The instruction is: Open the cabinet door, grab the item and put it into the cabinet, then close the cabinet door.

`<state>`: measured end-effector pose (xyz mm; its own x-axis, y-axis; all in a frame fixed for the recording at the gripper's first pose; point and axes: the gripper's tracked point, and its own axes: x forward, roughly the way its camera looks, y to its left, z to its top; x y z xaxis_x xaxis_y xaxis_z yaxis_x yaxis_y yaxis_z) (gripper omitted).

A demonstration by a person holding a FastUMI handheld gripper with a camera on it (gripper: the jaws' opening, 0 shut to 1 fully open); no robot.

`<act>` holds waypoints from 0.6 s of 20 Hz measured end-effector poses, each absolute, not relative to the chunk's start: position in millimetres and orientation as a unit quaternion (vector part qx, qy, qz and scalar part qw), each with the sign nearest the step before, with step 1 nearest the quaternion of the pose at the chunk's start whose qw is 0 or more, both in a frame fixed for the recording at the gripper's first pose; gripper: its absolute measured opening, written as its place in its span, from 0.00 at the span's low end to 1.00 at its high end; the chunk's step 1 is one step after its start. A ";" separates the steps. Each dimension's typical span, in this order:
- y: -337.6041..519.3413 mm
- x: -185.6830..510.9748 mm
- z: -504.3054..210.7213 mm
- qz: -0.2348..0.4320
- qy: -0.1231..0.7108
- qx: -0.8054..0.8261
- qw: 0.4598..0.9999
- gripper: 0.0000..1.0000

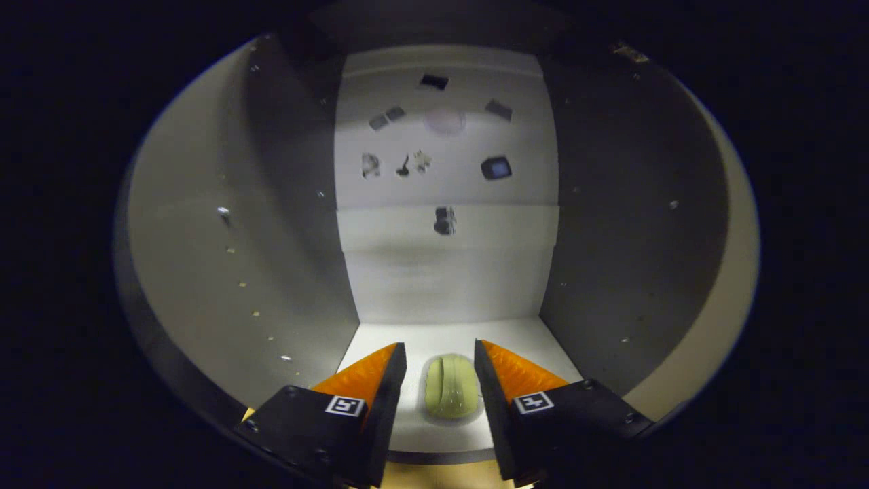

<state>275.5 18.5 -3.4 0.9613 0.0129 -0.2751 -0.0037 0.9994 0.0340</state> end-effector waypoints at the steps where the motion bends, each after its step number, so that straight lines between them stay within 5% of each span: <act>1: 21.5 260.0 9.5 0.006 0.118 0.016 0.993 0.74; 5: 30.6 189.7 49.1 0.008 0.050 0.008 0.999 0.98; 12: 23.4 59.6 62.3 -0.054 0.014 -0.012 0.998 0.98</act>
<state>59.6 23.4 62.3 0.9938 -0.1082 -0.0263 0.1076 0.9939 -0.0245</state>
